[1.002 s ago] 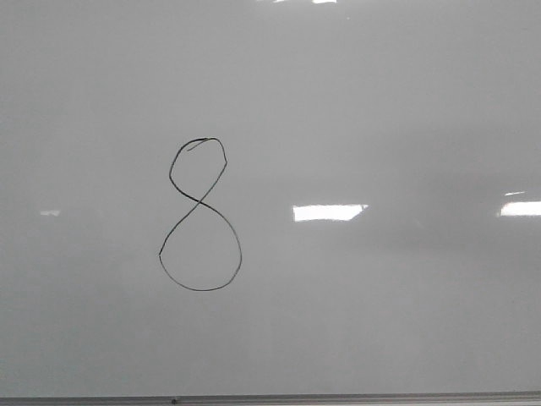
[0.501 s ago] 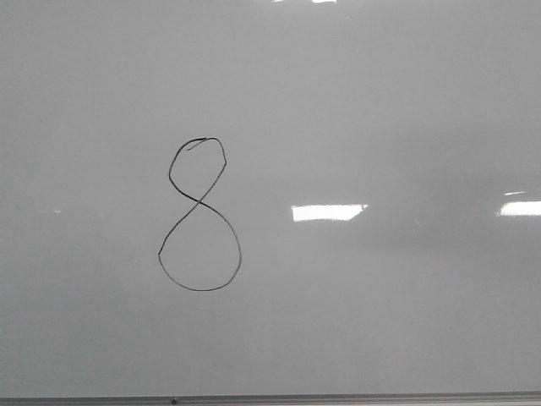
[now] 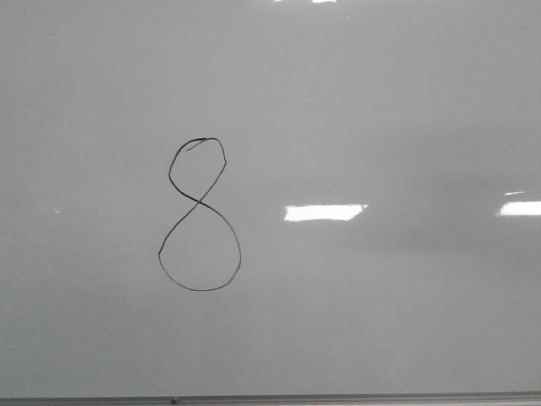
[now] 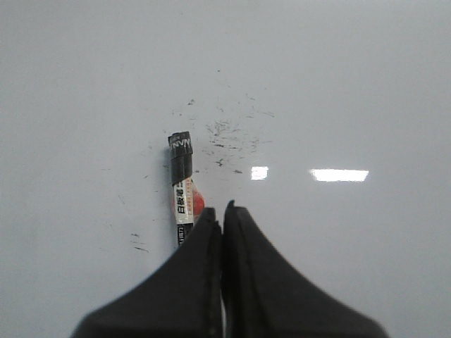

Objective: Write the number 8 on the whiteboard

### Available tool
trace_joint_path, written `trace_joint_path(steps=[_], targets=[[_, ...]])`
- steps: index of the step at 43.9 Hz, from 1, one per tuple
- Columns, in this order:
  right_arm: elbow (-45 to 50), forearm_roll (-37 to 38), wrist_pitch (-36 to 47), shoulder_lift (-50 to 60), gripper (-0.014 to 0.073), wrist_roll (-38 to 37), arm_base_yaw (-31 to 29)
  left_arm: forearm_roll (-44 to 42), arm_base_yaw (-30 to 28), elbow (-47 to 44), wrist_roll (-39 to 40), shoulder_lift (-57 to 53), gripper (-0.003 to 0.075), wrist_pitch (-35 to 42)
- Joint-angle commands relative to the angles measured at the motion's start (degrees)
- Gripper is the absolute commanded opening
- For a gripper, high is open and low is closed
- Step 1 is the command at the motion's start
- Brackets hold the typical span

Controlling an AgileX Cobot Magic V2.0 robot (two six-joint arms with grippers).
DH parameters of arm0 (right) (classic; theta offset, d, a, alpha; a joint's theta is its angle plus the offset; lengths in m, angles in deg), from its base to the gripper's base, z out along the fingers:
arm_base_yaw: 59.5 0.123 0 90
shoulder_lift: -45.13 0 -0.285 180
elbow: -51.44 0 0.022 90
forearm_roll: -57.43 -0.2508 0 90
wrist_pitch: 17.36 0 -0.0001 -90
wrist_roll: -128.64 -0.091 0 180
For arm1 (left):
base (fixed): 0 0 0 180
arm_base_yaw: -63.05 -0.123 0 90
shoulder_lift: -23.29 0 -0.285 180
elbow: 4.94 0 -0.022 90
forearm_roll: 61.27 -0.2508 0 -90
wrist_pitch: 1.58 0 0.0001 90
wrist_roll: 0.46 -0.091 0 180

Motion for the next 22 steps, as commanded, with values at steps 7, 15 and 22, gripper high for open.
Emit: trace_joint_path(steps=[7,15,22], targets=[[-1.3,2.0,4.4,0.0,-0.0069,0.2,-0.2,0.1,0.0,-0.8,0.0,-0.7,-0.0021,5.1],[2.3,19.2,12.2,2.8,-0.0069,-11.1,-1.6,0.1,0.0,-0.8,0.0,-0.7,-0.002,5.1],[8.6,35.0,19.7,8.8,-0.0069,-33.1,-5.4,0.1,0.0,-0.8,0.0,-0.7,-0.0021,5.1]])
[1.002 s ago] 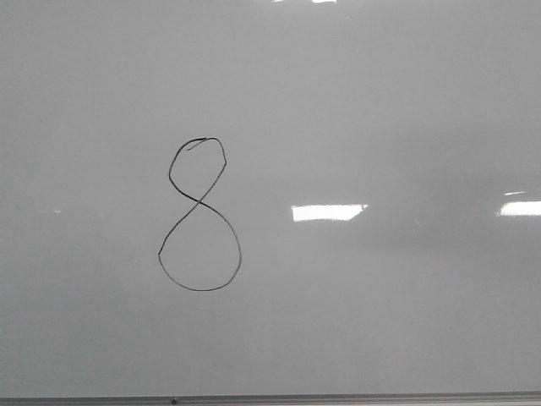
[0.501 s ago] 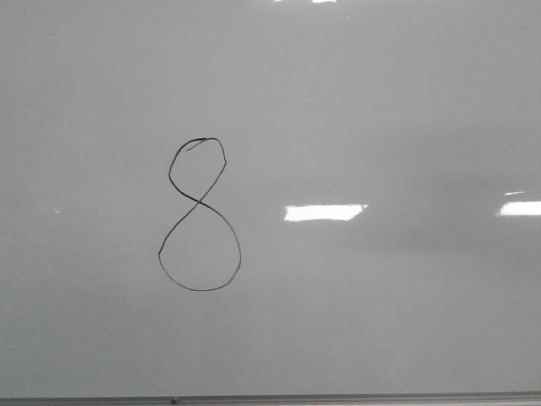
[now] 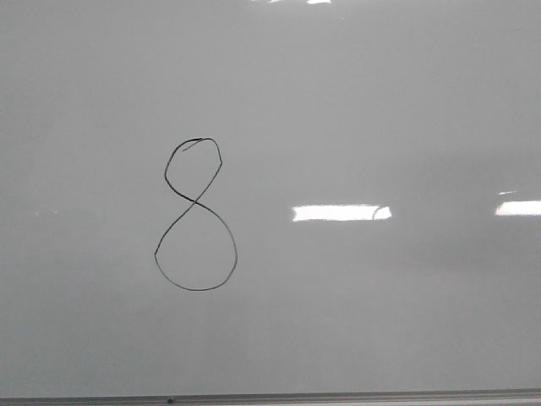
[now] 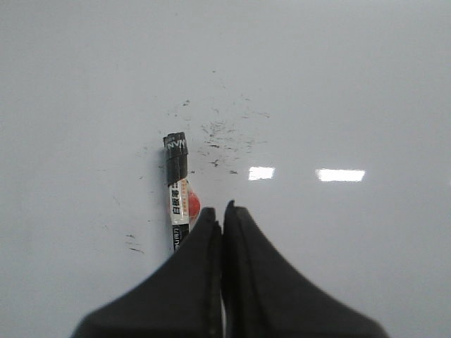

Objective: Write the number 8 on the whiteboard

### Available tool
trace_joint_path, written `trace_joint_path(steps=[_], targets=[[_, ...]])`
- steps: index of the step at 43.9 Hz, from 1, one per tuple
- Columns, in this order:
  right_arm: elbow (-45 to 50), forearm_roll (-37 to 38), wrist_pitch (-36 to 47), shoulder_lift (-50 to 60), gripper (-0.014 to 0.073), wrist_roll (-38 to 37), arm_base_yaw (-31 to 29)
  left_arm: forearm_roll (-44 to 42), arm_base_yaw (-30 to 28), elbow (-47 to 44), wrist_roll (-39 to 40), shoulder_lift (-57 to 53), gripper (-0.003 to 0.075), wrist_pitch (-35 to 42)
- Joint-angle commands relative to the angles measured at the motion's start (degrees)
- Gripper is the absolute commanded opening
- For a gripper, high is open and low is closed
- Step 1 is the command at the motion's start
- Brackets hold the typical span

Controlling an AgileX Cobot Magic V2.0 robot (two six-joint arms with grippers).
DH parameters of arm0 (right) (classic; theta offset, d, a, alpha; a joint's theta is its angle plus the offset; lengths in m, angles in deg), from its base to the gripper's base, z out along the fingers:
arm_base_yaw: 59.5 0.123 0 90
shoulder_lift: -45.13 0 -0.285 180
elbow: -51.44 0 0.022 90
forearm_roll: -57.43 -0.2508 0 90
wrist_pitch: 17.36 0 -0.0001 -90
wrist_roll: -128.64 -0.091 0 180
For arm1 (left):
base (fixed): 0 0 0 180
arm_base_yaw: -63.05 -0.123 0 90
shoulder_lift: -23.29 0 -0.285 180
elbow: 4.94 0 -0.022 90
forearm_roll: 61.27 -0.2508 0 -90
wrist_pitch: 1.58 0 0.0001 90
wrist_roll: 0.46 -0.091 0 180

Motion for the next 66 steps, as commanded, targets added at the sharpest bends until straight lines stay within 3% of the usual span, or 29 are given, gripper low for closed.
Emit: trace_joint_path(steps=[1,6,10,22,66], targets=[[2.3,11.3,8.2,3.3,-0.0069,-14.8,-2.7,0.1,0.0,-0.8,0.0,-0.7,-0.002,5.1],[6.2,21.8,10.4,7.2,-0.0069,-28.2,-5.1,0.1,0.0,-0.8,0.0,-0.7,-0.0021,5.1],[8.1,26.0,10.3,9.2,-0.0069,-31.7,-6.1,0.1,0.0,-0.8,0.0,-0.7,-0.002,5.1],[10.1,26.6,7.1,14.7,-0.0069,-31.7,-7.3,0.1,0.0,-0.8,0.0,-0.7,-0.0021,5.1],[10.1,26.6,6.9,14.6,-0.0069,-31.7,-7.4,0.1,0.0,-0.8,0.0,-0.7,-0.0021,5.1]])
